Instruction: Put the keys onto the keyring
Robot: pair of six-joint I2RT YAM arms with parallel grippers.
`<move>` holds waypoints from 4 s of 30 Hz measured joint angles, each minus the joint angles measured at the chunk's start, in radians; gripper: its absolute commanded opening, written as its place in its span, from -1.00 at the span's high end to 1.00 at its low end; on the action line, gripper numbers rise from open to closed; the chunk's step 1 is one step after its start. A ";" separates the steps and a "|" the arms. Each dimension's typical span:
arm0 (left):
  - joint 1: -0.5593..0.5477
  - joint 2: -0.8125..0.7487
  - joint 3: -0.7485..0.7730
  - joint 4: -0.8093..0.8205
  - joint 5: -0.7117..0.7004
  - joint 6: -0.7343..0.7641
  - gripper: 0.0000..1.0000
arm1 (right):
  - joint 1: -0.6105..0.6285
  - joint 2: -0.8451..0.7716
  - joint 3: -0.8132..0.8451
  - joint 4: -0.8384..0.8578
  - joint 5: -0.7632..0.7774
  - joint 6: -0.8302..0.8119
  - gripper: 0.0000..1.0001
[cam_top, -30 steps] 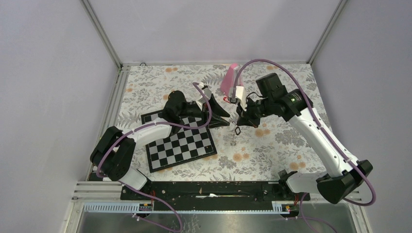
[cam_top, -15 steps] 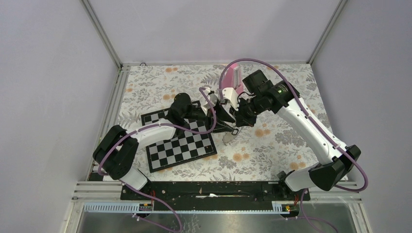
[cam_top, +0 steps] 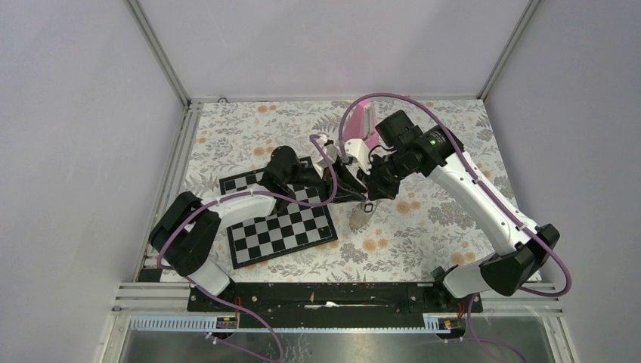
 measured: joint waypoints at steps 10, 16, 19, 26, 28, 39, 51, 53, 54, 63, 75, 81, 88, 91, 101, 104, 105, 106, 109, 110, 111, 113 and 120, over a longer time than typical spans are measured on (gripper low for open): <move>0.000 0.002 0.000 0.000 0.000 -0.004 0.46 | 0.000 0.000 0.000 0.000 -0.001 0.000 1.00; 0.000 0.005 0.000 -0.003 0.001 -0.003 0.53 | 0.000 0.000 0.000 0.000 -0.002 0.000 1.00; 0.000 0.005 0.000 -0.004 0.001 -0.003 0.64 | 0.001 0.000 0.000 0.000 -0.002 0.000 1.00; 0.000 0.005 0.000 -0.005 0.004 -0.004 1.00 | 0.001 0.000 0.000 0.001 -0.001 0.000 1.00; 0.000 0.005 0.000 -0.007 0.005 -0.005 1.00 | 0.001 0.000 0.000 0.001 -0.001 0.001 1.00; 0.032 0.005 -0.032 0.100 0.004 -0.107 1.00 | 0.000 -0.122 -0.099 0.123 -0.003 0.053 -0.13; 0.080 -0.007 -0.098 0.360 -0.024 -0.351 1.00 | -0.031 -0.272 -0.260 0.311 -0.115 0.059 -0.28; 0.080 -0.015 -0.101 0.367 -0.031 -0.365 1.00 | -0.032 -0.272 -0.282 0.342 -0.142 0.058 -0.27; 0.080 -0.019 -0.101 0.370 -0.035 -0.373 1.00 | -0.032 -0.272 -0.298 0.365 -0.161 0.058 -0.27; 0.079 -0.046 -0.110 0.397 -0.060 -0.410 1.00 | -0.034 -0.272 -0.387 0.485 -0.247 0.062 0.16; 0.075 -0.046 -0.114 0.402 -0.064 -0.431 1.00 | -0.043 -0.273 -0.408 0.526 -0.283 0.065 0.87; 0.073 -0.048 -0.114 0.413 -0.064 -0.442 1.00 | -0.043 -0.273 -0.424 0.532 -0.301 0.065 0.91; 0.068 -0.048 -0.114 0.413 -0.064 -0.445 1.00 | -0.047 -0.273 -0.427 0.533 -0.302 0.066 0.92; 0.067 -0.048 -0.114 0.413 -0.065 -0.446 1.00 | -0.047 -0.273 -0.427 0.533 -0.302 0.068 0.90; 0.064 -0.048 -0.114 0.412 -0.080 -0.434 1.00 | -0.048 -0.273 -0.427 0.554 -0.301 0.107 0.89; 0.063 -0.048 -0.114 0.412 -0.081 -0.431 1.00 | -0.049 -0.273 -0.428 0.555 -0.301 0.113 0.88; 0.063 -0.048 -0.114 0.412 -0.081 -0.430 1.00 | -0.049 -0.273 -0.427 0.554 -0.301 0.114 0.89; 0.063 -0.048 -0.114 0.412 -0.081 -0.430 1.00 | -0.049 -0.273 -0.428 0.554 -0.300 0.114 0.89; 0.063 -0.048 -0.117 0.411 -0.082 -0.423 1.00 | -0.053 -0.273 -0.428 0.555 -0.301 0.114 0.90; 0.062 -0.048 -0.118 0.410 -0.083 -0.421 1.00 | -0.055 -0.274 -0.428 0.555 -0.301 0.114 0.90; 0.062 -0.048 -0.120 0.409 -0.084 -0.416 1.00 | -0.057 -0.276 -0.428 0.555 -0.300 0.114 0.90; 0.061 -0.048 -0.124 0.401 -0.084 -0.404 1.00 | -0.062 -0.284 -0.428 0.555 -0.299 0.114 0.91; 0.060 -0.048 -0.130 0.379 -0.083 -0.361 1.00 | -0.076 -0.334 -0.428 0.549 -0.286 0.109 0.91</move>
